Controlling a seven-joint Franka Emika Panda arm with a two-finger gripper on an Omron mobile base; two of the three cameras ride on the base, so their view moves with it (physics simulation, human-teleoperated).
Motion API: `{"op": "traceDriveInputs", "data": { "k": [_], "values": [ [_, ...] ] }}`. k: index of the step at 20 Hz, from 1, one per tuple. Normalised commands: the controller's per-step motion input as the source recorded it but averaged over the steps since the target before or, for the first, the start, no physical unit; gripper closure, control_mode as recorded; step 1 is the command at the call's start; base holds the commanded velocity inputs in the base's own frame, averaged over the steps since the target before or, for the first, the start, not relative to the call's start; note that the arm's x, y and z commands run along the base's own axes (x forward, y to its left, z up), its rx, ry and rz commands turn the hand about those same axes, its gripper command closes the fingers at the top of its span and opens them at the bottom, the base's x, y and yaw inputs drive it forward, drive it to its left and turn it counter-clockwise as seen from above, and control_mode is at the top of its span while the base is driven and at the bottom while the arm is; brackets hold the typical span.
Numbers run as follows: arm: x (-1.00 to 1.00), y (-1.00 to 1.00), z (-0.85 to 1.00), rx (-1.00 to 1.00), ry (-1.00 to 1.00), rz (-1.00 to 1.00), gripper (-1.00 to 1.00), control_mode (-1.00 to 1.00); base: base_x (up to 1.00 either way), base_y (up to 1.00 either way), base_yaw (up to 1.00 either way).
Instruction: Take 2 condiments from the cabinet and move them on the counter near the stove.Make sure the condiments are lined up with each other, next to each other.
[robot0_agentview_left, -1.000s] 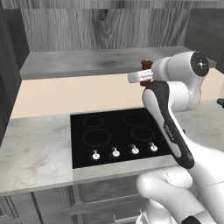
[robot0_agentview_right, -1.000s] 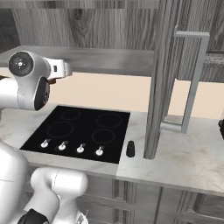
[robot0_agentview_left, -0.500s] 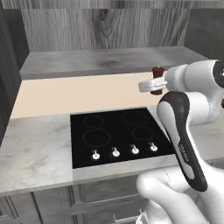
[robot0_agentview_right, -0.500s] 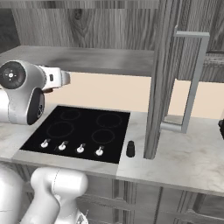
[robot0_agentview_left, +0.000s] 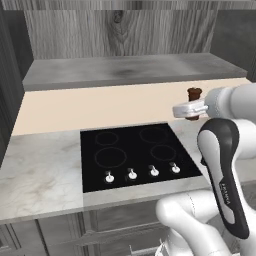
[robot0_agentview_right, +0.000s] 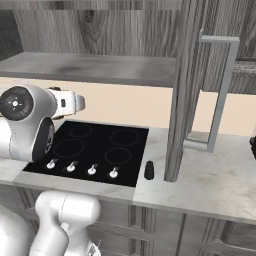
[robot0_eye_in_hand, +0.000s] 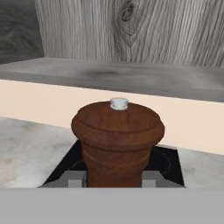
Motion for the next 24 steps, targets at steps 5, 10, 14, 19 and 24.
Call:
{"op": "traceDriveInputs", "data": {
  "k": [5,10,14,19,24],
  "values": [
    [-0.23,-0.29,-0.2,0.0,0.02,0.0,1.0,-1.0,0.0,0.0,0.0],
    [-0.18,-0.33,-0.19,0.0,0.01,0.0,1.0,-1.0,0.0,0.0,0.0],
    [-0.15,-0.33,-0.18,0.0,0.0,0.0,1.0,-1.0,0.0,0.0,0.0],
    [-0.1,-0.29,-0.18,0.0,0.0,0.0,1.0,-1.0,0.0,0.0,0.0],
    [-0.09,-0.27,-0.2,0.0,0.0,0.0,1.0,-1.0,0.0,0.0,0.0]
  ]
}}
